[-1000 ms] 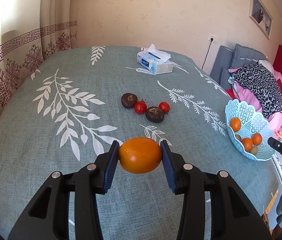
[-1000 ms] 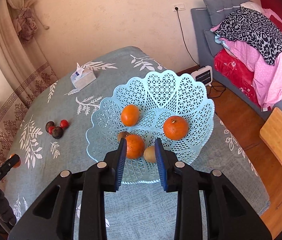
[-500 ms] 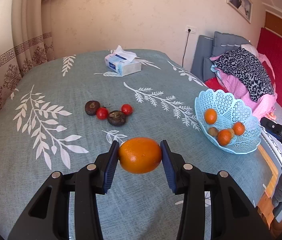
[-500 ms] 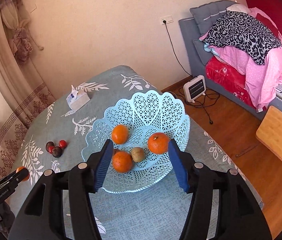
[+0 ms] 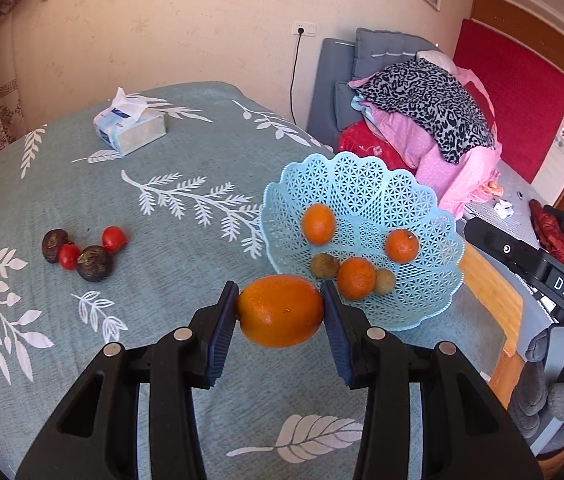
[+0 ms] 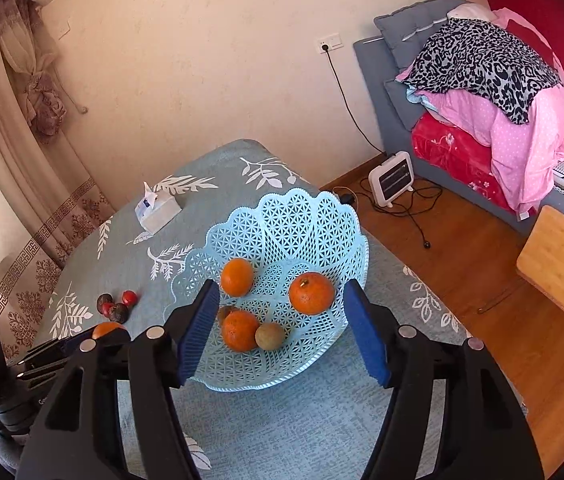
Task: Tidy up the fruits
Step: 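Lower the oval orange fruit into the basket and open the left gripper, then move the left gripper to a dark brown round fruit and grasp it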
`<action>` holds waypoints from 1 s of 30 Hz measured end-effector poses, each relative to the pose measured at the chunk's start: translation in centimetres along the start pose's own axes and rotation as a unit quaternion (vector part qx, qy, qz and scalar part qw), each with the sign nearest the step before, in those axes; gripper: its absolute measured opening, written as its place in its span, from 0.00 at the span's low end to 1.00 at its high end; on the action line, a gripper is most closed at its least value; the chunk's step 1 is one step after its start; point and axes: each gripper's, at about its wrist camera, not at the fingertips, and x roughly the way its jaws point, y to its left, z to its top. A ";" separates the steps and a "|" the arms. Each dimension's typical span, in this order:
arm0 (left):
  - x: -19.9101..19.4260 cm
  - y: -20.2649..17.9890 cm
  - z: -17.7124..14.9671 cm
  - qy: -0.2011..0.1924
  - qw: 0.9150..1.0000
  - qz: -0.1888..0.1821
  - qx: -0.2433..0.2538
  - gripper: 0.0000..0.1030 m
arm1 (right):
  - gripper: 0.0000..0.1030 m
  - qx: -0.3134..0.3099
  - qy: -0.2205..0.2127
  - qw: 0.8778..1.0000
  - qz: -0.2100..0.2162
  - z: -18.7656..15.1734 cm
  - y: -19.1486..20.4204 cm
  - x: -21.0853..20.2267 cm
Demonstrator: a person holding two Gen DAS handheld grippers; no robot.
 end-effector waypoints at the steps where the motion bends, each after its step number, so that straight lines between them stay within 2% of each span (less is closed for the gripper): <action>1: 0.4 -0.4 0.2 0.003 1.000 -0.004 0.004 0.41 | 0.64 0.001 0.000 1.000 0.001 0.0 0.0 0.0; 10: 2.9 -3.0 1.5 0.019 0.999 -0.034 0.021 0.41 | 0.64 0.006 0.002 1.000 0.008 -0.1 -0.3 0.2; 11: 3.1 -3.1 1.5 0.023 0.999 -0.038 0.018 0.45 | 0.64 0.007 0.001 1.000 0.008 -0.1 -0.4 0.2; 12: 3.2 -3.1 1.5 0.024 0.999 -0.041 0.014 0.55 | 0.64 0.009 0.001 1.000 0.008 -0.1 -0.5 0.2; 13: 3.2 -3.0 1.5 0.022 0.999 -0.042 0.011 0.59 | 0.64 0.011 0.000 1.000 0.008 -0.1 -0.6 0.2; 18: 2.5 -1.9 1.6 0.013 0.999 -0.029 -0.007 0.69 | 0.64 0.025 -0.005 1.000 0.006 0.0 -1.3 0.0; 20: 2.0 -1.3 1.7 0.006 1.000 -0.010 -0.009 0.69 | 0.65 0.025 -0.006 1.000 0.007 0.0 -1.2 0.0; 23: 1.4 -0.5 1.7 -0.004 1.000 0.016 -0.010 0.75 | 0.66 0.018 -0.005 1.000 0.009 -0.2 -0.9 0.0; 30: -0.8 2.7 2.0 -0.017 0.998 0.032 -0.041 0.77 | 0.66 0.013 -0.003 1.000 0.012 -0.4 -0.5 0.1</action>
